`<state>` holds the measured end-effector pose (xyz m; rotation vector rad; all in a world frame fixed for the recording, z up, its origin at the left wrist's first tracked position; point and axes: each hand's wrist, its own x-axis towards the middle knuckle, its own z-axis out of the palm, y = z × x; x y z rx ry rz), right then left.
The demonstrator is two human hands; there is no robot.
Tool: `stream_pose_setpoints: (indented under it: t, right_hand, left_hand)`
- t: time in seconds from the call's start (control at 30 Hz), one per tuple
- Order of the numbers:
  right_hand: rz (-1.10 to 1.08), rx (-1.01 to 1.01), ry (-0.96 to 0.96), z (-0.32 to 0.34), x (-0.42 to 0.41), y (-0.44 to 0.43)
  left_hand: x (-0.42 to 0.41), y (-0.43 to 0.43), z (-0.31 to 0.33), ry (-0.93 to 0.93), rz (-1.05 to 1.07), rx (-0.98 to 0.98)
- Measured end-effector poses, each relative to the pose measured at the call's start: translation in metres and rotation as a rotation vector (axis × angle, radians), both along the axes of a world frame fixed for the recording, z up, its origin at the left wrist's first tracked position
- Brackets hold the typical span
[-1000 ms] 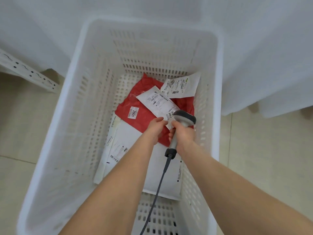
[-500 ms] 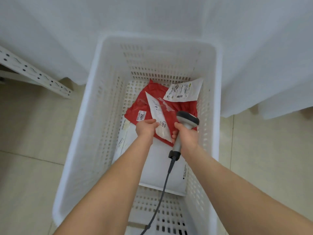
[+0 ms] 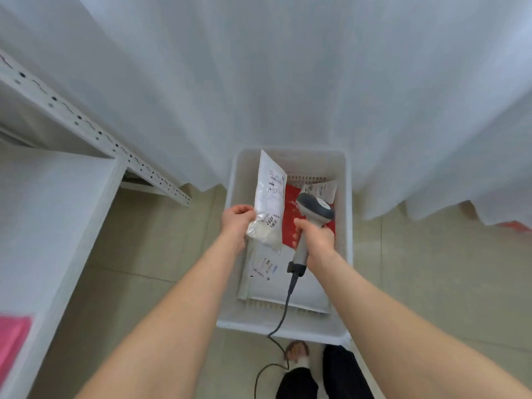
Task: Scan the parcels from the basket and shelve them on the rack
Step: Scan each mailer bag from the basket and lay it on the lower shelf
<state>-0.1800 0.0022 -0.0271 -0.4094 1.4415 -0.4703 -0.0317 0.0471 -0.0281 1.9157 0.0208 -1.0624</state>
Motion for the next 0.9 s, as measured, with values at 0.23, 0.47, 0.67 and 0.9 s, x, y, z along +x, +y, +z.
stream_pose_setpoints:
  t: [0.23, 0.47, 0.67, 0.9]
  right_hand:
    - [-0.129, 0.036, -0.06, 0.078, -0.007, 0.016]
    - [-0.111, 0.008, -0.214, 0.152, -0.023, 0.041]
    - [-0.076, -0.127, -0.073, 0.211, -0.053, 0.084]
    - [-0.066, -0.344, -0.075, 0.274, -0.08, 0.132]
  left_hand:
    - [0.0, 0.019, 0.107, 0.036, -0.056, -0.094]
    - [-0.022, 0.053, 0.174, 0.025, -0.143, -0.123]
    - [-0.056, 0.099, 0.232, -0.015, -0.228, -0.183]
    - [-0.078, 0.157, 0.306, 0.122, -0.308, -0.263]
